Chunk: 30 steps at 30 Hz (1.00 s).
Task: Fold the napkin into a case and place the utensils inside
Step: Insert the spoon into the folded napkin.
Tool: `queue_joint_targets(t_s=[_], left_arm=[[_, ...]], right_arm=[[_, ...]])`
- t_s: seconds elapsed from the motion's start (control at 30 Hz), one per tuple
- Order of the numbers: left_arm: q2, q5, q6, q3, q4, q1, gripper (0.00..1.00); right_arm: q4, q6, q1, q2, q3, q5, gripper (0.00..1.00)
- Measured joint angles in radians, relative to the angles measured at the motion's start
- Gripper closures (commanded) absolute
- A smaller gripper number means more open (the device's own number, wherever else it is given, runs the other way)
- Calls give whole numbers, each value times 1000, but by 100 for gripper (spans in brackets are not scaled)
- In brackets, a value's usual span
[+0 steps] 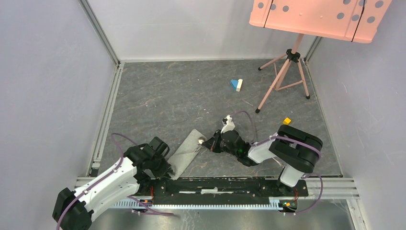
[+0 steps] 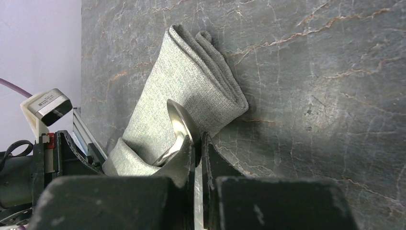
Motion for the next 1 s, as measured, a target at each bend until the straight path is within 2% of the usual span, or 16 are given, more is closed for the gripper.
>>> queue_joint_targets(t_s=[0.13,0.27,0.37,0.43,0.5,0.63,0.77,0.83,1.0], left_arm=[[-25,0,0,-10,1,0,61],[-51,0,0,-13,3,0,54],[-73,0,0,-13,5,0,47],[-93,-3,0,-11,1,0,39],[-114,-9,0,-1,-13,0,34],[-171,-34,0,45,-52,0,32],[-219,-51,0,76,-68,0,32],[-231,-52,0,76,-77,0,31],[-246,-52,0,76,-92,0,31]], right_arm=[[16,14,0,16,0,4,90],[19,13,0,16,0,4,72],[-11,-10,3,15,6,2,60],[-56,-31,4,3,14,0,54],[-99,-60,4,-23,26,0,52],[-170,-121,4,-62,45,0,57],[-213,-166,4,-67,49,1,81],[-231,-180,4,-67,49,2,88],[-238,-193,3,-67,63,6,94]])
